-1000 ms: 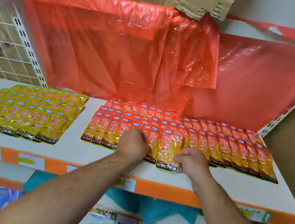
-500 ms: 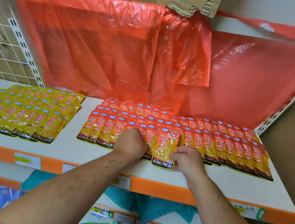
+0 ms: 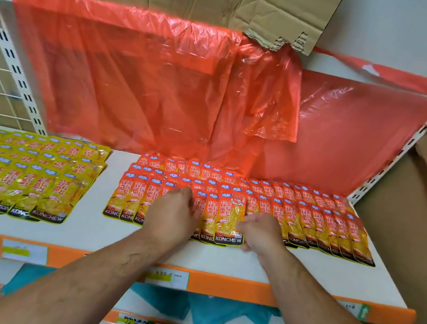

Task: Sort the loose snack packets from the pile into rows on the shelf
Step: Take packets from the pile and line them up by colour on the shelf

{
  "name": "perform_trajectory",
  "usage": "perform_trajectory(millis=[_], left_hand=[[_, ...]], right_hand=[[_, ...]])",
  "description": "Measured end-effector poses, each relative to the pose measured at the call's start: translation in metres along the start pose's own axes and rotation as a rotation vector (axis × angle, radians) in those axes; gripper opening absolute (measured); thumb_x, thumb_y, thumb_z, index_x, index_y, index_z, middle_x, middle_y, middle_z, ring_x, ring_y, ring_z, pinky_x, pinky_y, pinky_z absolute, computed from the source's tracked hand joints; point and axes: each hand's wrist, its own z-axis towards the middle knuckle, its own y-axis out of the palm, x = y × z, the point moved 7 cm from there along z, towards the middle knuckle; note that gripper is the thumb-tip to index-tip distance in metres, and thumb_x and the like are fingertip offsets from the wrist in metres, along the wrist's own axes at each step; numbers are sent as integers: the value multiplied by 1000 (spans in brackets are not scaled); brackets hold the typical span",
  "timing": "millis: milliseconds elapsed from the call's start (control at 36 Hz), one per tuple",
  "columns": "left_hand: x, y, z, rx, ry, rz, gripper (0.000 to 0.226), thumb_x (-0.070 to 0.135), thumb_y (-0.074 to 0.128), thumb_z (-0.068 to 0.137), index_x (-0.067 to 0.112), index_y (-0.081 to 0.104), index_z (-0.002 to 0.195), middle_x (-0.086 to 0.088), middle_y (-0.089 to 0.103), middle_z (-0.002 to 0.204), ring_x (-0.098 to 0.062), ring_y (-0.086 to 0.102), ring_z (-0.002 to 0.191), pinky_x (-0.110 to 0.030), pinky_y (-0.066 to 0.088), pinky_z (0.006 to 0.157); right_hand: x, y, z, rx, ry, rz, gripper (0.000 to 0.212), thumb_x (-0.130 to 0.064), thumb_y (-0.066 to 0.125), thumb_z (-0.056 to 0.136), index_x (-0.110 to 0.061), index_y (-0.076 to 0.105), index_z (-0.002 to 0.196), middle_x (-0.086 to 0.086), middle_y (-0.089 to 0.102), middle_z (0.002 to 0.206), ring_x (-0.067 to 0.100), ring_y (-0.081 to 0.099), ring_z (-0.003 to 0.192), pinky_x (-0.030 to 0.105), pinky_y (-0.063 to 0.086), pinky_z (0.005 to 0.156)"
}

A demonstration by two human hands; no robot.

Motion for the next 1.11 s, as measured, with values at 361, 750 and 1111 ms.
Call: perform_trajectory(millis=[361,750,1111], left_hand=[[-10,-2,-4,-13,11,28,19,33,61,89,15,59,90,-4,62,90,-24,56,76,-32,41,60],[-4,4,-3,-50,57,125,27,36,58,88,15,63,103,-6,62,99,-26,56,93,-34,46,72],[-38,-21,-37,-142,-56,337,69,57,42,79,27,46,141,2,46,148,-24,39,136,-40,27,114]], right_hand=[[-15,1,-3,209,-97,-552,27,-12,61,81,-16,43,60,-2,48,61,25,53,62,21,26,44],[-34,6,-20,209,-295,-658,36,-5,51,84,-17,60,117,4,67,97,28,65,90,28,41,61],[-65,78,-52,-127,-678,-796,61,-49,52,92,-30,38,148,-3,32,155,23,26,142,41,27,115]])
